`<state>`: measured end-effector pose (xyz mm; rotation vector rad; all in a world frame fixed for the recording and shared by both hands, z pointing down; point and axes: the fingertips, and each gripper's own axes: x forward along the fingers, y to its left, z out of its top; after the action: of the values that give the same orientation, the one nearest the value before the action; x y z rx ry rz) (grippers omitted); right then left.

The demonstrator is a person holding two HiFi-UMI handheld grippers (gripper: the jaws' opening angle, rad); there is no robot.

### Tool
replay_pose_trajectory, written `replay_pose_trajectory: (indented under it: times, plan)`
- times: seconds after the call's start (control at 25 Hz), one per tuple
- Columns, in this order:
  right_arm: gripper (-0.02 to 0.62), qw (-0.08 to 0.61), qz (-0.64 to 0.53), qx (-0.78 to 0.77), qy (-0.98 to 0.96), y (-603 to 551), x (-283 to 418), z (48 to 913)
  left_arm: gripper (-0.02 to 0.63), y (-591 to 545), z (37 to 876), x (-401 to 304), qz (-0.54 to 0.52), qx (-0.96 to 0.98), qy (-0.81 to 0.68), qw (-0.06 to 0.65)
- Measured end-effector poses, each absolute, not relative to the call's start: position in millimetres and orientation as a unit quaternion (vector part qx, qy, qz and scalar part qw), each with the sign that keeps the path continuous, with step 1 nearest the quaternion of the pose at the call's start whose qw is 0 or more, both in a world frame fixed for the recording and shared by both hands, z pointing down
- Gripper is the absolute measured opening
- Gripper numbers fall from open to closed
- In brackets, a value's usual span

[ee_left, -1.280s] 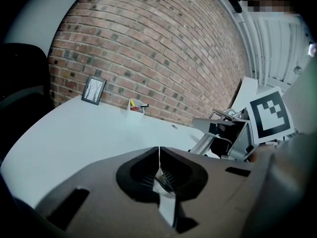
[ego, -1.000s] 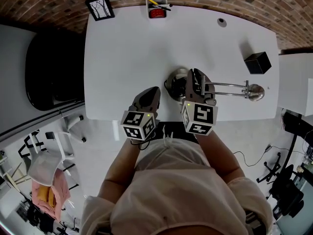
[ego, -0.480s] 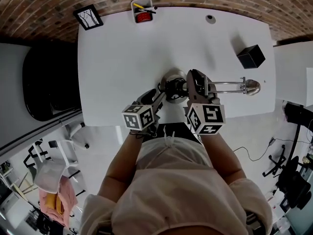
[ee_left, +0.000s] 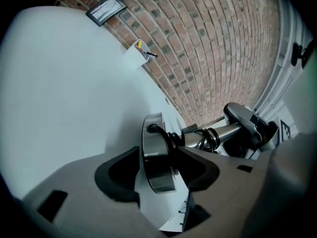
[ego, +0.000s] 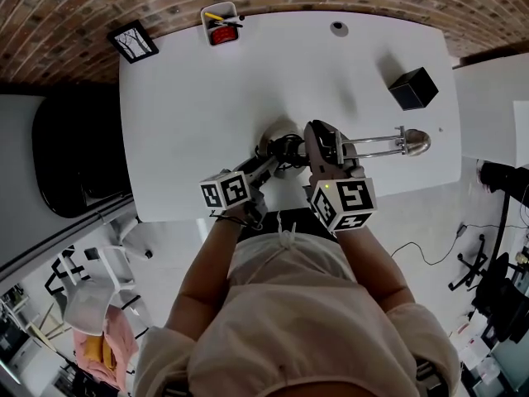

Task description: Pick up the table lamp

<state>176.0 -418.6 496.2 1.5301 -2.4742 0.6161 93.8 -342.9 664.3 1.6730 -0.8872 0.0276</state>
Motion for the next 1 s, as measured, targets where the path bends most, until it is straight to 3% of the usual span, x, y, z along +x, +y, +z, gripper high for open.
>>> replay_pose_trajectory:
  times: [0.24,0.32,0.68,1.0]
  plan:
    - [0.051,0.085,0.203,0.500,-0.838,-415,174,498,0.227,-337,669,105,-0.046,0.690,-0.336,0.640]
    - [0.051,0.086,0.202,0.495,-0.841,-414,173,498,0.160,-336,666,109,-0.060,0.685,-0.324,0.649]
    - [0.050,0.065,0.224,0.485,-0.843,-416,184,497,0.156,-334,661,114,-0.042,0.695,-0.328,0.639]
    - [0.046,0.109,0.216,0.473,-0.847,-408,175,501,0.155,-317,664,118,-0.043,0.670,-0.326,0.666]
